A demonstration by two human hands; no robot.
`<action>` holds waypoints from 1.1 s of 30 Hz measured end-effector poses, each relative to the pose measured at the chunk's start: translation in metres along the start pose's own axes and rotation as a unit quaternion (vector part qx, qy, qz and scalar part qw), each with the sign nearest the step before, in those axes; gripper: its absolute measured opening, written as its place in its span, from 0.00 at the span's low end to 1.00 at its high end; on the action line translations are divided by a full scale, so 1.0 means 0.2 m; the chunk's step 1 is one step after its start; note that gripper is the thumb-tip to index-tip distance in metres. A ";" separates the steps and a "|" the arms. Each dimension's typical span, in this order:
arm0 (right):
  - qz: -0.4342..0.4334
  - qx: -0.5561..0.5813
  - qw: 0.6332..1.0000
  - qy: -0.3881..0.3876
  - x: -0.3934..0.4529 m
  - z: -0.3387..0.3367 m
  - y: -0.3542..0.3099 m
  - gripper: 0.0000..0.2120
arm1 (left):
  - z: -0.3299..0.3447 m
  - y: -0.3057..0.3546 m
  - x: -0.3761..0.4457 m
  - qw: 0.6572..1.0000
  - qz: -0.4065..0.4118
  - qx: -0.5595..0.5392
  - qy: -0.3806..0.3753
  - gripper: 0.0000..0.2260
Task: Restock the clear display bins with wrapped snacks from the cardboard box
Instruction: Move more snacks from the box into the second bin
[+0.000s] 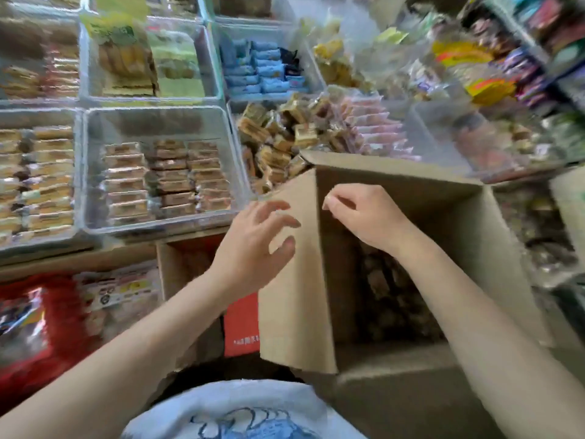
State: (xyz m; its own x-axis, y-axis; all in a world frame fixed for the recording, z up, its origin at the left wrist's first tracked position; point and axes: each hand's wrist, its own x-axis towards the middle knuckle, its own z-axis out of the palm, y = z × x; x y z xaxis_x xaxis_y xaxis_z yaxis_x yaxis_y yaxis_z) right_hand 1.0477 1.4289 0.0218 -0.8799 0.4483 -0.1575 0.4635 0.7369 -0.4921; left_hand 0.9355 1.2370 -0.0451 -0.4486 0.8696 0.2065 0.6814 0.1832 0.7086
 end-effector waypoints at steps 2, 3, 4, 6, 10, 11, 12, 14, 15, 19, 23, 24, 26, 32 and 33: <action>0.050 -0.016 0.999 0.006 -0.07 -0.05 0.24 0.13 | 0.14 0.19 0.05 0.998 0.034 0.031 -0.035 0.14; 0.069 -0.032 0.997 0.004 -0.10 -0.05 0.37 0.13 | 0.20 0.27 0.07 0.997 0.031 0.049 -0.046 0.13; 0.085 -0.047 0.995 -0.006 -0.12 -0.05 0.50 0.13 | 0.26 0.33 0.08 0.996 0.019 0.073 -0.052 0.12; 0.118 -0.082 0.988 -0.050 -0.14 -0.03 0.74 0.12 | 0.38 0.40 0.11 0.988 -0.005 0.143 -0.060 0.12; 0.138 -0.126 0.969 -0.160 -0.10 0.11 1.05 0.10 | 0.49 0.42 0.18 0.964 -0.025 0.253 -0.082 0.18; 0.141 -0.122 0.964 -0.192 -0.09 0.17 1.10 0.11 | 0.49 0.41 0.19 0.959 -0.028 0.269 -0.086 0.19; 0.139 -0.118 0.958 -0.219 -0.08 0.25 1.17 0.12 | 0.49 0.41 0.20 0.954 -0.030 0.284 -0.088 0.20; 0.117 -0.172 0.937 -0.281 -0.09 0.38 1.26 0.14 | 0.48 0.42 0.21 0.949 -0.035 0.302 -0.087 0.21; 0.132 -0.182 0.927 -0.302 -0.10 0.42 1.29 0.14 | 0.48 0.42 0.22 0.948 -0.039 0.303 -0.084 0.21; 0.093 -0.225 0.907 -0.344 -0.12 0.48 1.27 0.17 | 0.48 0.43 0.21 0.949 -0.045 0.303 -0.079 0.21; 0.113 -0.201 0.902 -0.366 -0.12 0.46 1.27 0.18 | 0.49 0.44 0.20 0.952 -0.045 0.296 -0.061 0.21; 0.105 -0.188 0.900 -0.380 -0.09 0.42 1.27 0.19 | 0.50 0.44 0.20 0.954 -0.045 0.292 -0.057 0.20; 0.101 -0.123 0.911 -0.380 -0.04 0.31 1.23 0.22 | 0.50 0.44 0.19 0.959 -0.046 0.276 -0.053 0.20; 0.066 0.320 0.894 -0.307 -0.02 -0.08 0.91 0.11 | 0.44 0.48 0.14 0.991 -0.114 0.033 0.054 0.15; 0.040 0.360 0.880 -0.307 -0.01 -0.13 0.84 0.10 | 0.41 0.49 0.14 0.987 -0.144 -0.036 0.061 0.15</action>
State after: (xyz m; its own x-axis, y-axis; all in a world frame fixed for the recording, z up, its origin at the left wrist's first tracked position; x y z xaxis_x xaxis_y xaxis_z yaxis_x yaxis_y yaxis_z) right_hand 1.1305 1.5639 -0.0388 -0.8404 -0.0377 -0.5407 0.5348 0.1044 -0.8385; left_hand 1.0377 1.3167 -0.0252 -0.6866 0.7240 0.0659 0.4751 0.3782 0.7945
